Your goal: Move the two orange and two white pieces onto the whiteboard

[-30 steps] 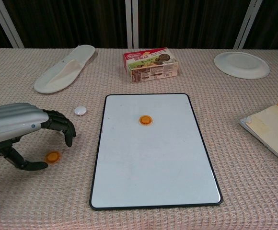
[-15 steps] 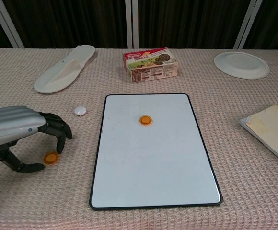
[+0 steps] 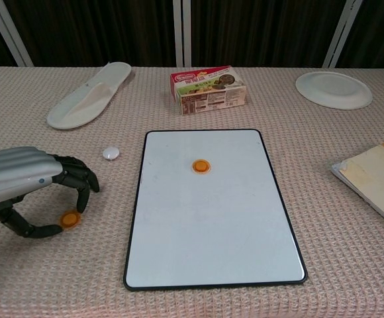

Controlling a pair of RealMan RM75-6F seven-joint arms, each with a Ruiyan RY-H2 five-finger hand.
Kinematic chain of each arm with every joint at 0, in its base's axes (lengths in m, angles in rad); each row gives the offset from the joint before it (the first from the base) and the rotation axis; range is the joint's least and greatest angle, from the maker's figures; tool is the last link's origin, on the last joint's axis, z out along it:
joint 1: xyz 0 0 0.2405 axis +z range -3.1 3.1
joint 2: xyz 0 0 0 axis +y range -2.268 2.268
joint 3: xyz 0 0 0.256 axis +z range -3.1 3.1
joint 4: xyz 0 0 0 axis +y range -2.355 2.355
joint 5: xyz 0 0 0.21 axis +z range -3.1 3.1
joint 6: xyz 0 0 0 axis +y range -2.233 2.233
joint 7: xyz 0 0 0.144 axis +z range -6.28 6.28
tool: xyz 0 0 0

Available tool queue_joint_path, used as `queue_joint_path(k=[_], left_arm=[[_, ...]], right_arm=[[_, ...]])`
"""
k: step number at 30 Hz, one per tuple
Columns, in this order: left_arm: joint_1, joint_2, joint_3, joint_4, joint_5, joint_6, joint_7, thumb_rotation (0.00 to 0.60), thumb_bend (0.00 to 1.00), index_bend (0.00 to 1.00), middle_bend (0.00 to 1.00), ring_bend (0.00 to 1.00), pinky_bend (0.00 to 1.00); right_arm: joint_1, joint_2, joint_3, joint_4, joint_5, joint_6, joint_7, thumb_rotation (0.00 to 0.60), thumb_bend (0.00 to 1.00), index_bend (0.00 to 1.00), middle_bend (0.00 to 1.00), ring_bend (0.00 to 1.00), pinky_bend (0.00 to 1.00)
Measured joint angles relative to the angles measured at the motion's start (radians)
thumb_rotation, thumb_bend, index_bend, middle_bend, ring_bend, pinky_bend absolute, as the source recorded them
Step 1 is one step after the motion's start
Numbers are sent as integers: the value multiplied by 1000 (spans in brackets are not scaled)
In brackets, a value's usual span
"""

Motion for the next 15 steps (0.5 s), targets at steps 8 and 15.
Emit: queue_joint_path(k=[8, 15], left_arm=[[4, -6, -7, 7, 4, 7, -17, 600, 300, 501, 241, 181, 273], [2, 3, -18, -2, 18, 22, -51, 600, 303, 510, 245, 181, 279]], right_arm=[[-1, -1, -3, 2, 0, -3, 4, 600, 198, 0, 0, 0, 0], [-2, 1, -3, 1, 4, -5, 3, 600, 199, 0, 0, 0, 0]])
